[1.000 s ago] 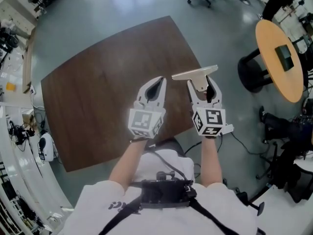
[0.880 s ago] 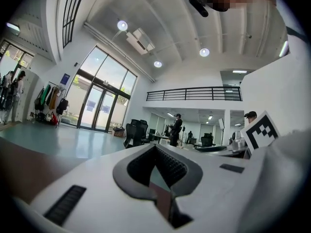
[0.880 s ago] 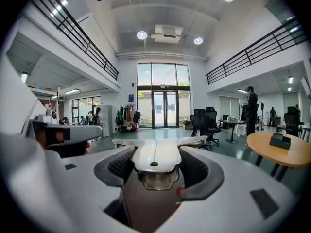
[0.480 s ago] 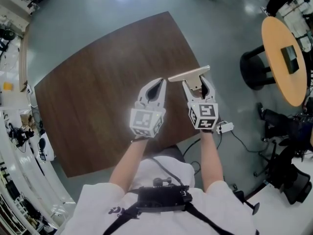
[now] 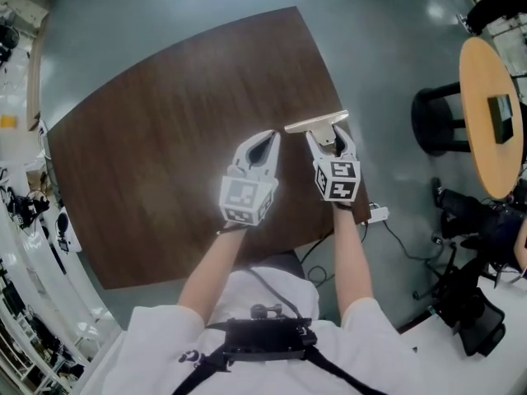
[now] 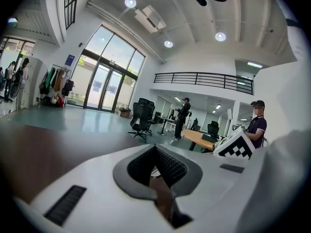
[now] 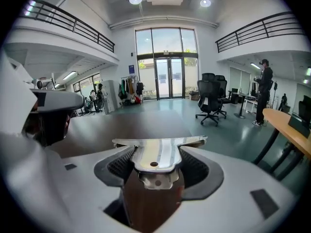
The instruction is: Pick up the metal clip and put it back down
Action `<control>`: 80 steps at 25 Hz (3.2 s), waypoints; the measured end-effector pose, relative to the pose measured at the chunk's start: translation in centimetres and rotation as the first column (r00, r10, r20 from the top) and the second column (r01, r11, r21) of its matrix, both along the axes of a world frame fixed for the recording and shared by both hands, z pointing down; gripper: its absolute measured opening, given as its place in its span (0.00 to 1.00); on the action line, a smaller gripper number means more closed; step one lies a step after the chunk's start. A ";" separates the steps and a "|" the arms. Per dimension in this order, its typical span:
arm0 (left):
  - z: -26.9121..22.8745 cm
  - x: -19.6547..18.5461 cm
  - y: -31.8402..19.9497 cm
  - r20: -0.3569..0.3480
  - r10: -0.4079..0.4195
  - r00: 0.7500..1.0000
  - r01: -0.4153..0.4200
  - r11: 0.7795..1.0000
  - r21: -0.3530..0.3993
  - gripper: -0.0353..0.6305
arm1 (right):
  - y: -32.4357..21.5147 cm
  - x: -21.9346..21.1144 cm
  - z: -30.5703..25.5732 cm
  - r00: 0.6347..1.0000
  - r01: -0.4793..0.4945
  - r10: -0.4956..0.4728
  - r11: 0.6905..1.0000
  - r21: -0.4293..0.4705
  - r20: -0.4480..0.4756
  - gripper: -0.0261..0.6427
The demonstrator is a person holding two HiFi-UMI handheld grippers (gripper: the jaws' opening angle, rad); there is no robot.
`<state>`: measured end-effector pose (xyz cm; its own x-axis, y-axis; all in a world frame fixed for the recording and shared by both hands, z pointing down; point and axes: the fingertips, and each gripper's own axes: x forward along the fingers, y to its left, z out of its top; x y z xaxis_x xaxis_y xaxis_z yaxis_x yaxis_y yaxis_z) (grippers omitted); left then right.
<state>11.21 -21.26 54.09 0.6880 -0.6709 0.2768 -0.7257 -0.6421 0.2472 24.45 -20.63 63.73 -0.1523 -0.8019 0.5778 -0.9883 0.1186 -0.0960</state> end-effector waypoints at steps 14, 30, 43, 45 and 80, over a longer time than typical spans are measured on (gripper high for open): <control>3.9 -0.4 -0.3 0.036 -0.013 0.999 0.016 0.997 -0.073 0.07 | 0.3 0.3 7.7 1.000 0.014 -0.016 0.976 -0.216 -0.007 0.48; 3.7 -0.7 1.1 0.036 -0.001 0.999 0.003 0.997 -0.074 0.07 | 0.9 -0.4 10.2 0.998 0.037 -0.055 0.943 -0.330 -0.044 0.49; 1.8 -3.5 2.3 0.019 -0.040 0.999 0.041 0.998 -0.051 0.07 | 2.4 -0.2 7.5 0.995 0.070 -0.088 0.957 -0.281 -0.051 0.49; 1.0 -4.1 2.9 0.017 -0.049 0.999 0.049 0.998 -0.038 0.07 | 3.1 -0.4 5.9 0.997 0.054 -0.067 0.966 -0.253 -0.043 0.49; -17.9 -27.2 18.8 -0.087 -0.312 0.946 0.323 0.893 0.313 0.07 | 17.9 -30.4 -28.4 0.959 0.216 -0.281 0.814 0.539 0.041 0.05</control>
